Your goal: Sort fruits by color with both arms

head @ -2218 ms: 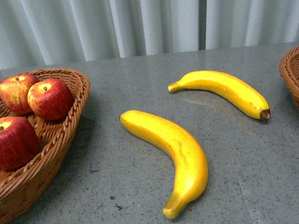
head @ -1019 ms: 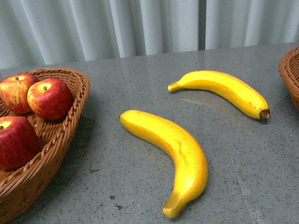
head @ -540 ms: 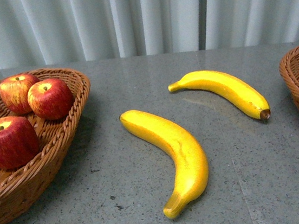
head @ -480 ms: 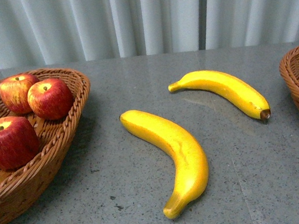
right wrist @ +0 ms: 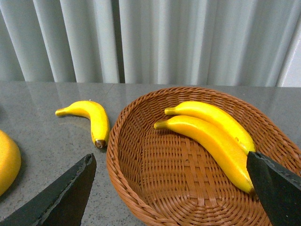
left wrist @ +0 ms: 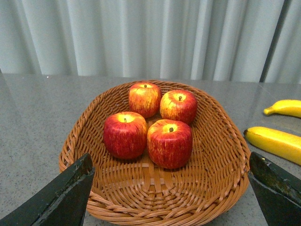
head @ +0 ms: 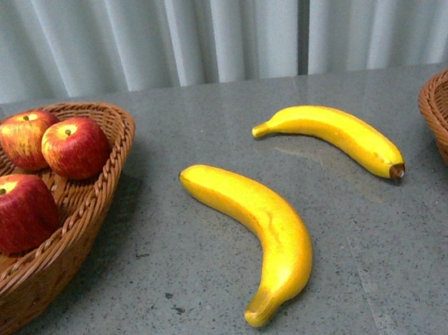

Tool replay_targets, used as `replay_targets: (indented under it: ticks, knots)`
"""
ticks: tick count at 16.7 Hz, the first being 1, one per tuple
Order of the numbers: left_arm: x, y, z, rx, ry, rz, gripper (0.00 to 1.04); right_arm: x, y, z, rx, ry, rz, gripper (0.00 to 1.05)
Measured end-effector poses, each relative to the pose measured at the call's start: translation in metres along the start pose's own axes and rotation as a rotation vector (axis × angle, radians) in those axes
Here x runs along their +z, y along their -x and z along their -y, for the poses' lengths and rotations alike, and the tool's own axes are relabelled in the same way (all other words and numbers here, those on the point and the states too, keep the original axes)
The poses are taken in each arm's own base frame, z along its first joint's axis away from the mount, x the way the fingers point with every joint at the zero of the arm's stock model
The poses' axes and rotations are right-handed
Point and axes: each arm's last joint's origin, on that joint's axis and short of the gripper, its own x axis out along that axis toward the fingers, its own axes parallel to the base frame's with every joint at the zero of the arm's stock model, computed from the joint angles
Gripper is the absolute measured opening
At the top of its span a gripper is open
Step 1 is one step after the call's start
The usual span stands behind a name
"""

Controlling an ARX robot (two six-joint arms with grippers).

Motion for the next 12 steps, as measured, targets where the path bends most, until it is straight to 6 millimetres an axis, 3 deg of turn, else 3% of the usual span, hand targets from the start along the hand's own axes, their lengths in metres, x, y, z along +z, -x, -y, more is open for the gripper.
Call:
replay_targets:
  ticks: [9, 10, 12]
  knots:
    - [0.000, 0.000, 0.000, 0.000, 0.000, 0.000, 0.98, -0.002, -0.002, 0.001, -0.034, -0.050, -0.069, 0.98]
    - [0.000, 0.000, 0.000, 0.000, 0.000, 0.000, 0.98, 0.005, -0.010, 0.002, -0.045, -0.113, -0.096, 0.98]
    - [0.000, 0.000, 0.000, 0.000, 0.000, 0.000, 0.98, 0.044, -0.038, 0.001, 0.007, -0.155, -0.007, 0.98]
